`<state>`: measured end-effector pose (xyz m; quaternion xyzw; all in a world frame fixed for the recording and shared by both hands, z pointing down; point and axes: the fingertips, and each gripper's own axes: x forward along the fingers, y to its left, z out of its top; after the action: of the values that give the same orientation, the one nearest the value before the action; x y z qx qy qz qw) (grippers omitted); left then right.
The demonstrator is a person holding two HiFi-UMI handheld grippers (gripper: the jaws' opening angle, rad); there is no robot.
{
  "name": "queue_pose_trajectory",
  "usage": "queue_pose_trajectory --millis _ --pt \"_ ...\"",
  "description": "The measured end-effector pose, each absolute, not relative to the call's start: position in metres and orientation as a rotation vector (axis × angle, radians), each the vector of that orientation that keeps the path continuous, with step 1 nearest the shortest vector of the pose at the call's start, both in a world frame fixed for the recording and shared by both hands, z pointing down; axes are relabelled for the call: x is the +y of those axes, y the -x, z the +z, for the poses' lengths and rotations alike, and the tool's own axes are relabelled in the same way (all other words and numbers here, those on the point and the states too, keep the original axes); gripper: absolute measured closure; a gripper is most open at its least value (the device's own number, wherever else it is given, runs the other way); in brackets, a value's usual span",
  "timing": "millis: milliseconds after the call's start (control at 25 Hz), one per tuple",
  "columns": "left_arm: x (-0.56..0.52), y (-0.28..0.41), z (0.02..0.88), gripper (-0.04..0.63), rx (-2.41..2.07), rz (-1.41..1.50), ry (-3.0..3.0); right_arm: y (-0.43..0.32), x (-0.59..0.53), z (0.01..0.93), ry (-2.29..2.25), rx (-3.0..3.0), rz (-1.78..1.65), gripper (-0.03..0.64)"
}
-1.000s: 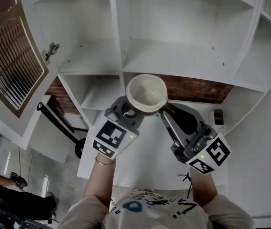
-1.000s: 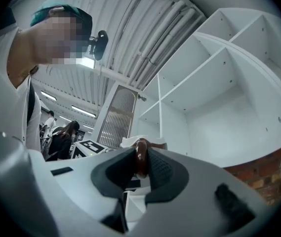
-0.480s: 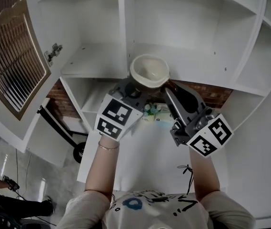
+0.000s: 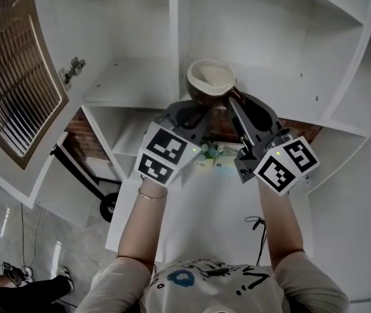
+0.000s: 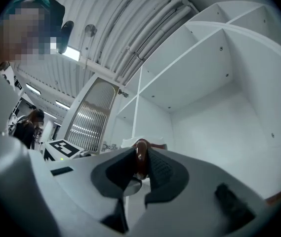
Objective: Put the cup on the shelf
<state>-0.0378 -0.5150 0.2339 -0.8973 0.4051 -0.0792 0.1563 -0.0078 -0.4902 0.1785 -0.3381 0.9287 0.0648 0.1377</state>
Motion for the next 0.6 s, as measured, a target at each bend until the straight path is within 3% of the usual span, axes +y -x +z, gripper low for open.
queue_pose_trajectory --millis 600 --pt "-0.515 0.039 0.255 0.578 1.083 -0.181 2.68 0.017 -0.542 0.195 1.19 2.774 0.089 0.552"
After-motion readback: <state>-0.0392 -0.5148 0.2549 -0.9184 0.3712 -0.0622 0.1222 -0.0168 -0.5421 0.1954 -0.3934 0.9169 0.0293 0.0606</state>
